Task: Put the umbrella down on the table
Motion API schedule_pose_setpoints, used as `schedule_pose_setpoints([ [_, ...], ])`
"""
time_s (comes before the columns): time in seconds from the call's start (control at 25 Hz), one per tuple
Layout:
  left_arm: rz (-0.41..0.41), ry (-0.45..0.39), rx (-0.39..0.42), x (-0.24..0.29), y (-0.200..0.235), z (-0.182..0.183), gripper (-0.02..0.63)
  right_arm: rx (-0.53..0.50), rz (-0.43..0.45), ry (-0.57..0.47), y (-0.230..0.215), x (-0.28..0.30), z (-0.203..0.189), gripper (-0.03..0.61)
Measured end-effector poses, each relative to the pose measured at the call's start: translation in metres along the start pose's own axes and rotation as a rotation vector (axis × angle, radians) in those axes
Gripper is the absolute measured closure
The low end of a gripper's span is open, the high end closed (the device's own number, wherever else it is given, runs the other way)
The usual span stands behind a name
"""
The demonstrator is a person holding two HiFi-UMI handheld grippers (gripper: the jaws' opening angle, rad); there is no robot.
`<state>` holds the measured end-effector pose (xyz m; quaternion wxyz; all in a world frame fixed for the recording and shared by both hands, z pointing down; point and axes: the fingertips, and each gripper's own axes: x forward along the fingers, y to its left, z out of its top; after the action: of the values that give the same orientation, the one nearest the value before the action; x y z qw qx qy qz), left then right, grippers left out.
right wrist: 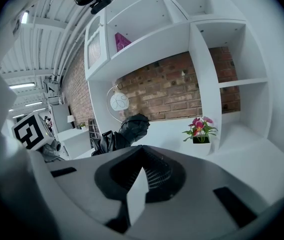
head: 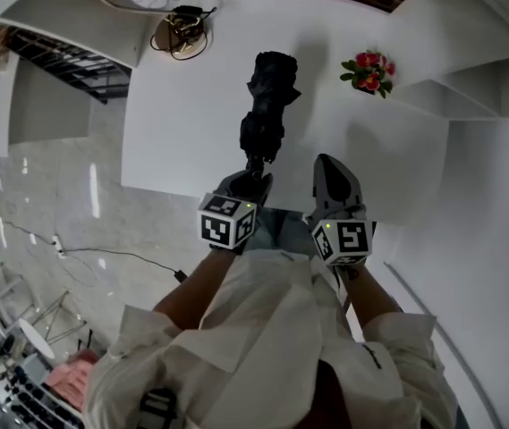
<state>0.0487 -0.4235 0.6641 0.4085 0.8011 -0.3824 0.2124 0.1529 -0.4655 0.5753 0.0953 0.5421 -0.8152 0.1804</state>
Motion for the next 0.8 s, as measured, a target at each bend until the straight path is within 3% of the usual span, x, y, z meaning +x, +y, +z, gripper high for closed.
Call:
schedule_pose_setpoints([
  [0.8,0.052,0.119,-0.081,0.032,0.015,-0.048,0.495,0.04,0.012,0.092,-0.004,0.015,-0.049,0.561],
])
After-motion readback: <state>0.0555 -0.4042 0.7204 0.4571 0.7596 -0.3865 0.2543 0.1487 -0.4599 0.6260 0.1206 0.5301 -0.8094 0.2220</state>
